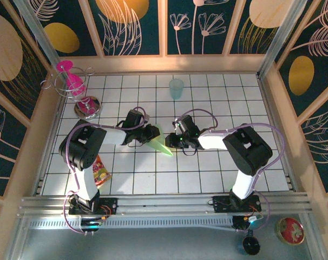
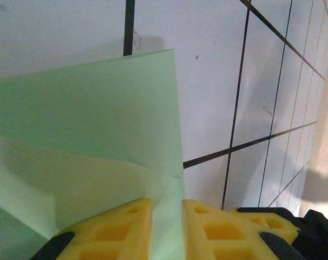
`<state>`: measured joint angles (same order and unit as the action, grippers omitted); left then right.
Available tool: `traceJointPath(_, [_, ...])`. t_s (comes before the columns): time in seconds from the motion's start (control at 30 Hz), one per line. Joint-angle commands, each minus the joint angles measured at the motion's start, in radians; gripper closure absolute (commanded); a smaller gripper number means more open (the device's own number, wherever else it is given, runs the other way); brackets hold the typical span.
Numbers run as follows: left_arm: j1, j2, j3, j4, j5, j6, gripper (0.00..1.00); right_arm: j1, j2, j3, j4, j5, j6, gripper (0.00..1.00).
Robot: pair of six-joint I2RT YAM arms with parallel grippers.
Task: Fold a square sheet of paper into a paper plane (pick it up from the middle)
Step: Fourth fold the wing at the center of the table.
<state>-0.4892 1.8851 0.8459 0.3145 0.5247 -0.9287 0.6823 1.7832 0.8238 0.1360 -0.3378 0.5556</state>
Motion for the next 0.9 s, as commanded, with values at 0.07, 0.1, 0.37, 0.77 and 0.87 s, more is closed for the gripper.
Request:
traceJointPath(0.07, [0.007, 0.012, 0.021, 0.039, 0.036, 0.014, 0.78, 0.031, 0.095, -0.014, -0.005, 0.03, -0.015, 0.75])
traceJointPath(0.1, [0.007, 0.01, 0.021, 0.044, 0.039, 0.014, 0.77, 0.029, 0.091, -0.018, 0.0, 0.029, -0.013, 0.74])
traceJointPath(0.37, [0.006, 0.009, 0.012, 0.073, 0.065, 0.013, 0.77, 0.019, 0.057, -0.049, 0.041, 0.016, 0.001, 0.68])
traceJointPath(0.77, [0.006, 0.036, 0.028, 0.061, 0.069, 0.021, 0.77, 0.042, 0.06, -0.055, 0.036, 0.049, -0.026, 0.61])
traceJointPath(0.87, [0.006, 0.04, 0.034, 0.058, 0.069, 0.022, 0.77, 0.042, 0.059, -0.055, 0.034, 0.054, -0.026, 0.61])
